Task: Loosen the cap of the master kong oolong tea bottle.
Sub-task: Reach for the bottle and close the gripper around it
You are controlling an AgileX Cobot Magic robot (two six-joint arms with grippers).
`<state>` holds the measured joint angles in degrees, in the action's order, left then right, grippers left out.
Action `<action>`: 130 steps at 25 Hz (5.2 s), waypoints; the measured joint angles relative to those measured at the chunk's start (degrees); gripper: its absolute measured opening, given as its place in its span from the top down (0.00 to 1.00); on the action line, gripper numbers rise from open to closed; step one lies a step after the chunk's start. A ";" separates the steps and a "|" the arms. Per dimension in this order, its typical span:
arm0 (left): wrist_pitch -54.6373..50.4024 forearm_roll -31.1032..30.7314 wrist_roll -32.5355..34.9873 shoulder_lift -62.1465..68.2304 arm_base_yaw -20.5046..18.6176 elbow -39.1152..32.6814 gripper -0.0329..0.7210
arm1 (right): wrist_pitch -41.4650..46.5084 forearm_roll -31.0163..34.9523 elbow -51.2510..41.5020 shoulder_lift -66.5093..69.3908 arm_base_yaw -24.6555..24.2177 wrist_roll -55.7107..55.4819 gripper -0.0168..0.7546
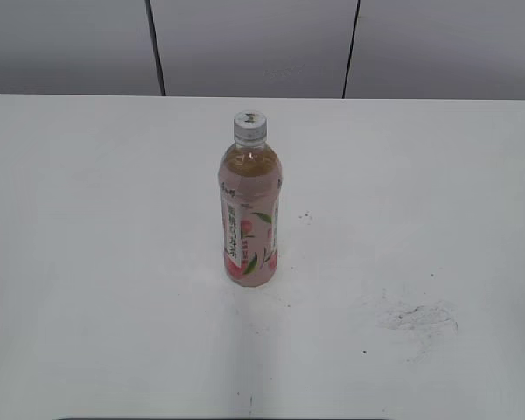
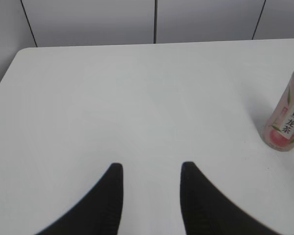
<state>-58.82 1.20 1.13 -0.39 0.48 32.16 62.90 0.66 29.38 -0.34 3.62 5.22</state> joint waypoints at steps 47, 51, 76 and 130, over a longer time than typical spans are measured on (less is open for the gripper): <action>64.72 8.43 2.12 36.11 0.00 -19.22 0.64 | 0.00 0.00 0.00 0.00 0.00 0.00 0.23; 70.82 8.61 1.81 43.20 0.00 -19.35 0.64 | 0.00 0.00 0.00 0.00 0.00 0.00 0.23; 126.92 -27.23 -9.07 99.88 21.14 -19.25 0.27 | 0.00 0.00 0.00 0.00 0.00 0.00 0.23; 127.45 -41.39 -16.66 119.29 25.24 9.32 0.43 | 0.00 0.00 0.00 0.00 0.00 0.00 0.23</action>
<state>68.63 -40.19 -15.53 118.91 25.72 41.47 62.90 0.66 29.38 -0.34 3.62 5.22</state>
